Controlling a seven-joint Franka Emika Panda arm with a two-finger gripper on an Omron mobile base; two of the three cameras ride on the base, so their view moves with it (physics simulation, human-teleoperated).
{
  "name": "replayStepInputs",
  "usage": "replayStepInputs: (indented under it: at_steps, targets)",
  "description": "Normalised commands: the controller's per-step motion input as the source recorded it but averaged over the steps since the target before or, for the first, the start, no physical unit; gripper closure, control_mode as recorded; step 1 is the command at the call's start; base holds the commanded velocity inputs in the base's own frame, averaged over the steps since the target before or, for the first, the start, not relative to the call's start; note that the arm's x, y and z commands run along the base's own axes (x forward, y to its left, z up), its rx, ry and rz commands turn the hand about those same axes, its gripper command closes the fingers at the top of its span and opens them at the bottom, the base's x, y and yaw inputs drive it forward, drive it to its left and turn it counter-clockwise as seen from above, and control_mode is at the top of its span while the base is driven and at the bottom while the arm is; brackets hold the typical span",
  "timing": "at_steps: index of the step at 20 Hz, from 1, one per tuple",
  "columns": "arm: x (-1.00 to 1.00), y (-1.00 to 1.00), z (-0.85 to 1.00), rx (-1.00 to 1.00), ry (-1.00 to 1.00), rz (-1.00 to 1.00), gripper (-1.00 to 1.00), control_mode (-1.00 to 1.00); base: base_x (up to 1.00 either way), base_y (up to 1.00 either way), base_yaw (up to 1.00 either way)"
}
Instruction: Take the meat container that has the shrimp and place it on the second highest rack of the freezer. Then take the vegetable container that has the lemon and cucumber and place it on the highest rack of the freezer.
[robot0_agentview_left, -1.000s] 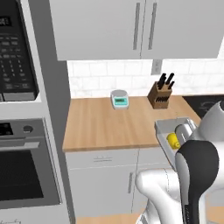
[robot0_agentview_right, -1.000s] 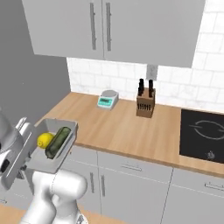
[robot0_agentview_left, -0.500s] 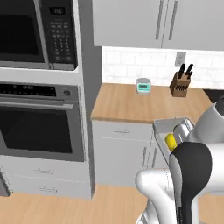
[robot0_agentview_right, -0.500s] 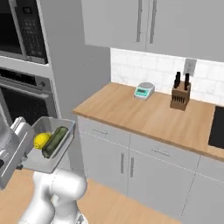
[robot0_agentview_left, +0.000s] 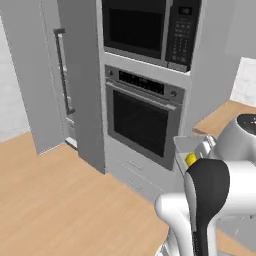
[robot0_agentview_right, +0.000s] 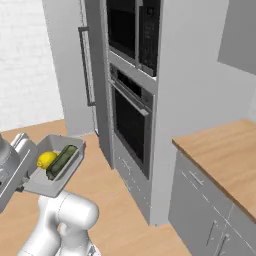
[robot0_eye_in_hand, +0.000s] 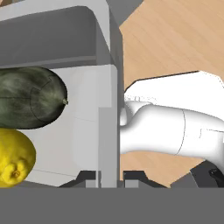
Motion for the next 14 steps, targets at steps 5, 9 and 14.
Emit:
replayStepInputs:
  at_steps: [5,9,14]
  targets:
    - [0.0,0.0,0.0,0.0,0.0,0.0,1.0,1.0,0.08,0.0,0.94]
    - [0.0,0.0,0.0,0.0,0.0,0.0,1.0,1.0,0.55,0.0,0.83]
    - [0.0,0.0,0.0,0.0,0.0,0.0,1.0,1.0,1.0,0.0,0.13]
